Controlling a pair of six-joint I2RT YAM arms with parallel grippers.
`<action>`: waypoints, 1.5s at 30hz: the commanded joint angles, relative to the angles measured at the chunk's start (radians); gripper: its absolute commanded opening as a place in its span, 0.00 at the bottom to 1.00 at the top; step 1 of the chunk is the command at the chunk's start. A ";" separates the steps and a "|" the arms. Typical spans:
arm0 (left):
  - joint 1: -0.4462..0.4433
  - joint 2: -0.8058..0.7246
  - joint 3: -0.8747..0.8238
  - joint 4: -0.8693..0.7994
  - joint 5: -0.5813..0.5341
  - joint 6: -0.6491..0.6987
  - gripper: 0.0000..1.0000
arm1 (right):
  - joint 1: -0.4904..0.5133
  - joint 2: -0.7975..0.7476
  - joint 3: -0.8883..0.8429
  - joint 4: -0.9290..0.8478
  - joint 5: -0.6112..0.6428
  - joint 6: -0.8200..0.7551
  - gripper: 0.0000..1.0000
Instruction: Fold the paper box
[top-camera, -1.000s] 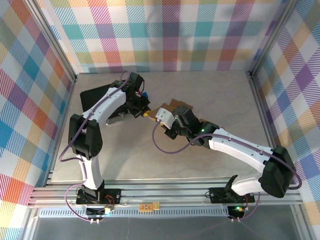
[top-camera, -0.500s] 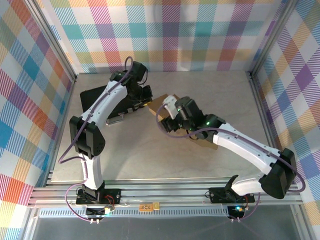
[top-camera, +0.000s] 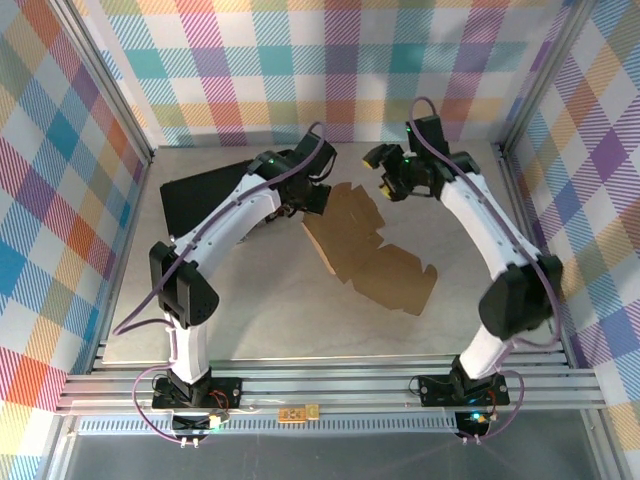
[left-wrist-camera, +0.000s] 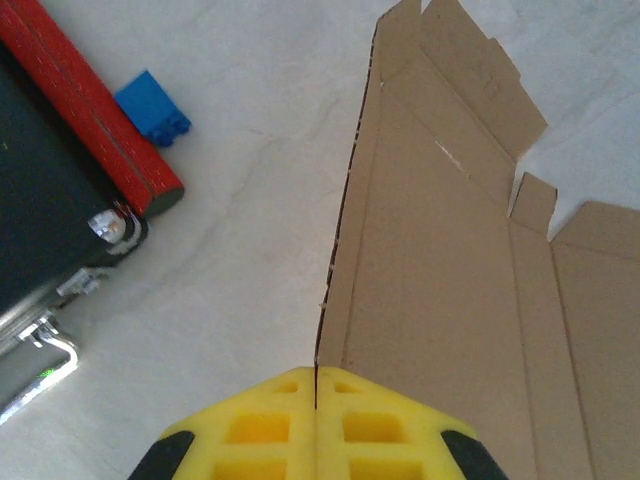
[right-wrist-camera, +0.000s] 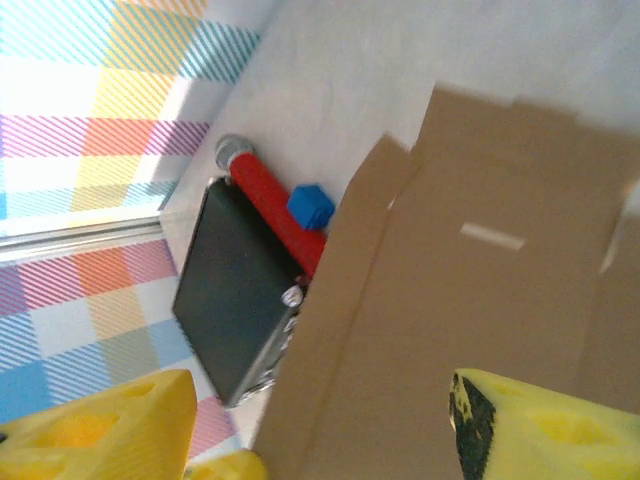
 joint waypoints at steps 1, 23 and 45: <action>-0.022 -0.095 -0.056 0.093 -0.094 0.133 0.00 | 0.019 0.098 0.129 -0.125 -0.187 0.265 0.70; -0.097 -0.170 -0.197 0.232 -0.168 0.256 0.00 | 0.081 0.277 0.164 -0.060 -0.236 0.378 0.17; -0.087 -0.172 -0.149 0.195 -0.197 0.150 0.27 | 0.057 0.176 0.020 0.062 -0.185 0.397 0.00</action>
